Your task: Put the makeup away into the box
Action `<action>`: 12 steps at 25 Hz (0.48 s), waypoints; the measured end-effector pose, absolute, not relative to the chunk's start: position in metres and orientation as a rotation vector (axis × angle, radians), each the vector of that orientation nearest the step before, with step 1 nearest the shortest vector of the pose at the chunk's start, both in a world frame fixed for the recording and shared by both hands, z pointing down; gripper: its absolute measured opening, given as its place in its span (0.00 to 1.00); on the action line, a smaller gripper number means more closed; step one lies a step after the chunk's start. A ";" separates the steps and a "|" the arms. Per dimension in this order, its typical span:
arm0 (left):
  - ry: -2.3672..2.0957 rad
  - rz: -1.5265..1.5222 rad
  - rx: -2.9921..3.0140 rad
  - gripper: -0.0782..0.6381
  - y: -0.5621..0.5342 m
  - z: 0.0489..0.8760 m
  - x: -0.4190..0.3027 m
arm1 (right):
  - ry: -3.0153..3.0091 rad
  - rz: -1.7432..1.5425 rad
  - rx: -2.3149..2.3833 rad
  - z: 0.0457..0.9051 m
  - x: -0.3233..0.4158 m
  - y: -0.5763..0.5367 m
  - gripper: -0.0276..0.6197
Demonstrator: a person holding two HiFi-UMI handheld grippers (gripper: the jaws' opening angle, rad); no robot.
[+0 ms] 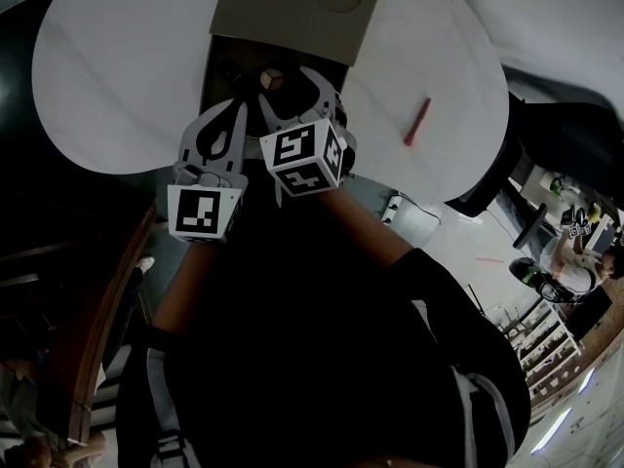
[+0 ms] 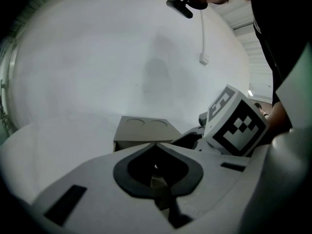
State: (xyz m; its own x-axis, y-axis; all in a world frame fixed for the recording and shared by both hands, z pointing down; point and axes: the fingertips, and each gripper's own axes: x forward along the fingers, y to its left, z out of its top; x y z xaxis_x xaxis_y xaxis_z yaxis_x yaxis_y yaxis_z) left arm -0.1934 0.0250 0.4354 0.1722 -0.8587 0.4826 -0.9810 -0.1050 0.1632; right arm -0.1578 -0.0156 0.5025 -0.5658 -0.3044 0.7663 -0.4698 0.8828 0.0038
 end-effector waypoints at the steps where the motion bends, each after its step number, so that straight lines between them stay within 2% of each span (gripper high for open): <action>1: -1.731 0.372 2.021 0.11 0.025 0.435 -0.192 | -2.230 0.249 0.572 0.497 -0.156 -0.017 0.47; 3: -1.725 0.374 2.036 0.11 0.023 0.432 -0.187 | -2.260 0.243 0.602 0.488 -0.151 -0.020 0.47; 12: -1.664 0.391 2.127 0.11 0.012 0.422 -0.154 | -2.362 0.183 0.784 0.448 -0.116 -0.035 0.15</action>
State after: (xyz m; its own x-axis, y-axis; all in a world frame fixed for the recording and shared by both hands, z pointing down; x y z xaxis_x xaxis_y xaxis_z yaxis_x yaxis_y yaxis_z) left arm -0.1538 0.0115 0.4216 0.2485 -0.8531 0.4588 -0.9682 -0.2038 0.1455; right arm -0.1157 -0.0349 0.4480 -0.6206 -0.4908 0.6115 -0.5793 0.8126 0.0643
